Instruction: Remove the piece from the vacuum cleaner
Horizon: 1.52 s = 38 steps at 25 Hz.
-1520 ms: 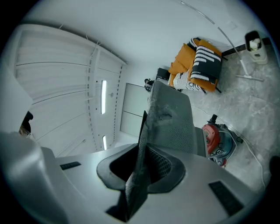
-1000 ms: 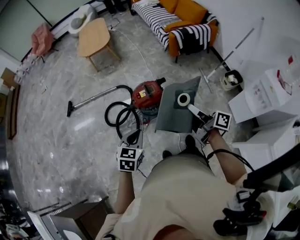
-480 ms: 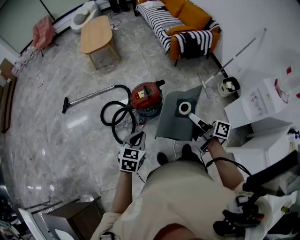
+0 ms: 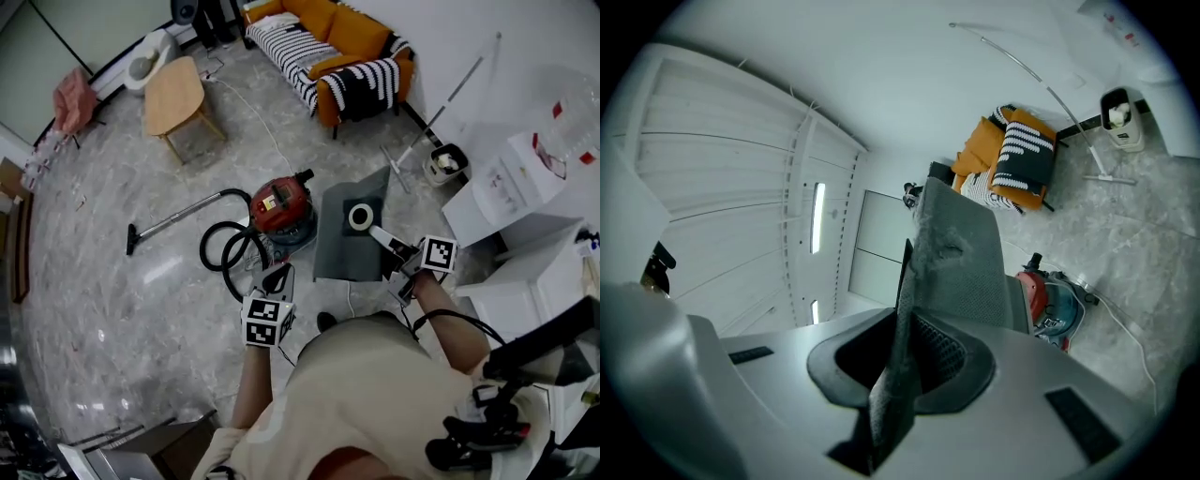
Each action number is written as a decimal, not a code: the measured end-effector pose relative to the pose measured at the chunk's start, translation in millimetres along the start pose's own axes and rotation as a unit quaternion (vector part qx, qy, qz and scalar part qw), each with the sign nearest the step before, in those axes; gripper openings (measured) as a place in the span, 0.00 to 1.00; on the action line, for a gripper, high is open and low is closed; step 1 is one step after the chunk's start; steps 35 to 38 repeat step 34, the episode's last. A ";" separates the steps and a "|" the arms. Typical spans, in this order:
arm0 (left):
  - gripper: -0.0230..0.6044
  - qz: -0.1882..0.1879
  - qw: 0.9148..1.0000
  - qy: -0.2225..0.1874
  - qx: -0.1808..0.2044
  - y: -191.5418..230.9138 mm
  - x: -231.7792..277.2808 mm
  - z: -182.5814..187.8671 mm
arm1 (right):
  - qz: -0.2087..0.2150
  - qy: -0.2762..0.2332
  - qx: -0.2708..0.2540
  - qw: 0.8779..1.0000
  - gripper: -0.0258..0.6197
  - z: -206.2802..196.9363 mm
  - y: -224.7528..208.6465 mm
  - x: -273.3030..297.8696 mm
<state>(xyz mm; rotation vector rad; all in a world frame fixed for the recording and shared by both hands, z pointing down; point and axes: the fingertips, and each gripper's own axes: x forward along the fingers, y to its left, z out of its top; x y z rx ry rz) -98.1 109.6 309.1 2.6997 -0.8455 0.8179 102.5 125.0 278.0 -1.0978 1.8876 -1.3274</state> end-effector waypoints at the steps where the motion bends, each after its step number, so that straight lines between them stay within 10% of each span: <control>1: 0.03 -0.001 1.000 0.002 0.004 -10.8 3.0 4.4 | 0.000 -0.002 0.003 1.000 0.10 5.4 -1.7 -9.7; 38: 0.03 0.038 0.998 0.048 0.017 -151.7 28.2 28.9 | 0.012 0.039 0.040 0.998 0.10 39.9 -50.3 -134.2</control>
